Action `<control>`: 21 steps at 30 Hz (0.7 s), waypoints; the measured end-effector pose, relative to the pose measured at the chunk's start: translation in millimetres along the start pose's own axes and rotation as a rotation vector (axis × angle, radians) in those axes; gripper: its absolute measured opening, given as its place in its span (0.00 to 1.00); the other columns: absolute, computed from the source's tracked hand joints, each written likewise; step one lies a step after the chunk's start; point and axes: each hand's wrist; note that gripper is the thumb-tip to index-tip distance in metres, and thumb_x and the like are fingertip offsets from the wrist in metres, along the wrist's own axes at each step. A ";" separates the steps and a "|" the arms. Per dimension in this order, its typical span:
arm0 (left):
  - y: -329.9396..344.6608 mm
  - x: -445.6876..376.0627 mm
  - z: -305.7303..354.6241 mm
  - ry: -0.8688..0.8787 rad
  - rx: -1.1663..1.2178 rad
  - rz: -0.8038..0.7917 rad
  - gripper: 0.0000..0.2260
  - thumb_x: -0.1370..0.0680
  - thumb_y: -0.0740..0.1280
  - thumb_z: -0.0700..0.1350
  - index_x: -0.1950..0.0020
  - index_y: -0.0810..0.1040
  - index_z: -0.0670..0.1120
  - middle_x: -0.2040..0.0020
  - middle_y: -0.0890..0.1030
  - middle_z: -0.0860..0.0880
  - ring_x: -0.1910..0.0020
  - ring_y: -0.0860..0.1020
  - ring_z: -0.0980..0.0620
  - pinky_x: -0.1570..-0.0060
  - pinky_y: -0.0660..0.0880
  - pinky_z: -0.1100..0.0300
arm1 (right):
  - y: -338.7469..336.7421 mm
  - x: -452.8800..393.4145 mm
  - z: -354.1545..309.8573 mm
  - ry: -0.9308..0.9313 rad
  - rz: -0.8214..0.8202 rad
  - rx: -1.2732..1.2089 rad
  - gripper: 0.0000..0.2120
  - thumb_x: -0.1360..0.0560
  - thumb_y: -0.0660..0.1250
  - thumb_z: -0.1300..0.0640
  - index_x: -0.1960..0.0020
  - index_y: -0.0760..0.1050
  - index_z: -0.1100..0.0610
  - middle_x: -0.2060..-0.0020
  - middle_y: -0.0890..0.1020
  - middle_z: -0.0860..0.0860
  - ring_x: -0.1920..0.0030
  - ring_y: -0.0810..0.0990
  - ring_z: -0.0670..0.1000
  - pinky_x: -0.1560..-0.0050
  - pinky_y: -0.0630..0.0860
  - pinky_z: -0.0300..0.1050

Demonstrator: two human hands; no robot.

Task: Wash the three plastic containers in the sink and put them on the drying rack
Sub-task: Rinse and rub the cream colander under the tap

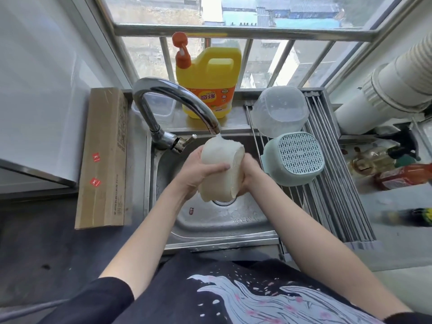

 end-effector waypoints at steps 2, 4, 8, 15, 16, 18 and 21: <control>-5.1 -1.4 3.0 -0.022 -0.006 -0.018 0.24 0.38 0.77 0.43 0.43 0.79 0.45 0.50 0.83 0.46 0.51 0.80 0.49 0.51 0.78 0.54 | 4.2 24.1 7.6 0.133 -0.034 0.024 0.28 0.29 0.60 0.39 0.44 0.81 0.59 0.50 0.84 0.60 0.50 0.82 0.64 0.45 0.73 0.67; -7.7 -2.3 9.4 -0.019 -0.084 0.057 0.16 0.33 0.76 0.47 0.47 0.80 0.47 0.52 0.83 0.48 0.52 0.80 0.49 0.53 0.77 0.55 | 6.7 36.8 13.0 0.046 0.023 -0.019 0.26 0.23 0.56 0.43 0.40 0.78 0.61 0.46 0.82 0.59 0.47 0.81 0.61 0.43 0.76 0.60; -12.6 -3.7 12.6 -0.128 -0.260 0.111 0.27 0.28 0.63 0.67 0.44 0.78 0.46 0.50 0.82 0.50 0.48 0.80 0.49 0.55 0.79 0.55 | 4.3 43.6 13.9 -0.430 0.139 -0.069 0.25 0.19 0.48 0.44 0.34 0.71 0.59 0.40 0.78 0.55 0.41 0.77 0.56 0.37 0.73 0.54; -40.0 17.1 -18.0 -0.188 0.081 -0.341 0.26 0.36 0.76 0.39 0.39 0.74 0.44 0.46 0.82 0.45 0.46 0.79 0.45 0.47 0.79 0.54 | -12.6 60.1 1.6 -0.851 0.027 0.119 0.13 0.21 0.57 0.54 0.51 0.81 0.51 0.55 0.82 0.45 0.53 0.78 0.43 0.52 0.71 0.42; -41.4 17.6 -18.1 -0.144 0.185 -0.341 0.29 0.39 0.78 0.39 0.39 0.76 0.45 0.46 0.82 0.45 0.47 0.79 0.46 0.50 0.79 0.54 | -9.1 63.5 3.3 -0.900 0.031 0.179 0.13 0.21 0.57 0.53 0.51 0.80 0.48 0.56 0.83 0.44 0.54 0.79 0.43 0.53 0.72 0.42; -38.6 17.2 -11.9 -0.118 0.339 -0.324 0.30 0.41 0.81 0.51 0.41 0.80 0.47 0.45 0.82 0.46 0.48 0.81 0.48 0.51 0.79 0.54 | 1.2 62.4 9.5 -0.991 0.053 0.276 0.13 0.21 0.55 0.52 0.51 0.78 0.45 0.56 0.82 0.43 0.53 0.79 0.44 0.51 0.74 0.46; -30.9 13.6 -6.5 -0.131 0.293 -0.175 0.37 0.46 0.78 0.65 0.44 0.81 0.45 0.44 0.82 0.44 0.45 0.81 0.46 0.48 0.80 0.50 | 11.1 66.2 16.7 -1.080 0.016 0.227 0.13 0.22 0.55 0.55 0.50 0.78 0.51 0.56 0.82 0.45 0.54 0.79 0.46 0.51 0.74 0.45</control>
Point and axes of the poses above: each hand's wrist, its own x-axis away from the middle knuckle, its own y-axis out of the palm, z = x × y
